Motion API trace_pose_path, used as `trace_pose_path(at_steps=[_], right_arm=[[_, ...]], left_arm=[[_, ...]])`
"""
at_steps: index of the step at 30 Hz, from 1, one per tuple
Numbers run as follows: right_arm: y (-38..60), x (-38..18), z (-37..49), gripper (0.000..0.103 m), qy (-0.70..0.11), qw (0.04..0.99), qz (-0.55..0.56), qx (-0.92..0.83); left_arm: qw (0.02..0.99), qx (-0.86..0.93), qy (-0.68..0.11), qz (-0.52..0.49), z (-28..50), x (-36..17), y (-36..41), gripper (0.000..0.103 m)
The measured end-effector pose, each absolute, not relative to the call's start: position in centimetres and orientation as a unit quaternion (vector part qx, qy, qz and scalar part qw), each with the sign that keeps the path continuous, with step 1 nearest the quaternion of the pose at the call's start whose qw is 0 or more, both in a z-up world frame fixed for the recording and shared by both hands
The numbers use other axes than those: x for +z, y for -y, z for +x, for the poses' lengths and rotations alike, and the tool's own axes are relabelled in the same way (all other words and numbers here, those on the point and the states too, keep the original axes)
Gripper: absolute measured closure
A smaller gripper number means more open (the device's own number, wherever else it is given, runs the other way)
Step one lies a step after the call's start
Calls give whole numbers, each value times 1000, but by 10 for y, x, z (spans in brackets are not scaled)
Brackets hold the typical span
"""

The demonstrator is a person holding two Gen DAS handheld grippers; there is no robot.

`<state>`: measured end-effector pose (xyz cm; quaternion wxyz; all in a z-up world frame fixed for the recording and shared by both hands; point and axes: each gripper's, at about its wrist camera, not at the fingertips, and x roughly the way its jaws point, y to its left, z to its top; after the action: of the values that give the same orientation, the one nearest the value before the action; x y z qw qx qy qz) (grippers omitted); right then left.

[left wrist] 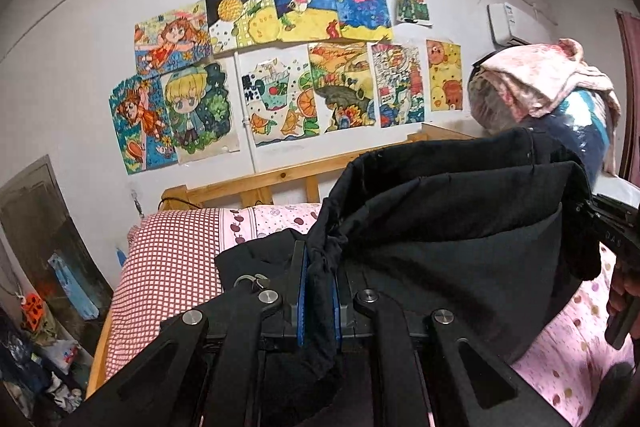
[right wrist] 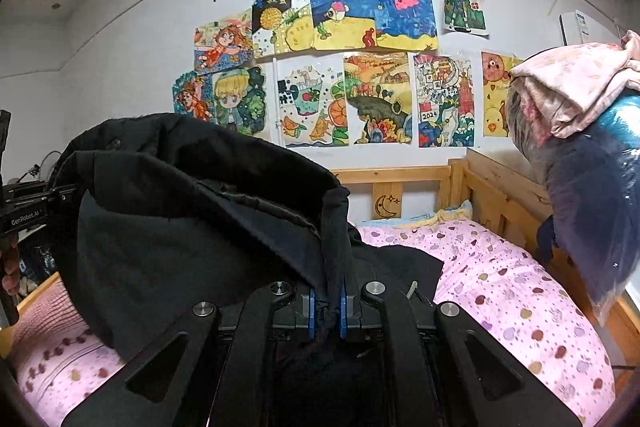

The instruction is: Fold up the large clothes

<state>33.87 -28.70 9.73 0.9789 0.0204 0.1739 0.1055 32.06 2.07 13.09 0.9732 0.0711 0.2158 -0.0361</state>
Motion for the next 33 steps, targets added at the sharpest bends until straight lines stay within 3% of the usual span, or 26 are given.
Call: trace_pose_path(at_steps=[19, 33], right_arm=[[259, 46, 473, 96, -210, 975, -35, 62], [242, 3, 523, 95, -244, 967, -46, 56]], left_arm=[[966, 3, -255, 45, 458, 81, -37, 94], [955, 21, -295, 15, 511, 31, -50, 93]])
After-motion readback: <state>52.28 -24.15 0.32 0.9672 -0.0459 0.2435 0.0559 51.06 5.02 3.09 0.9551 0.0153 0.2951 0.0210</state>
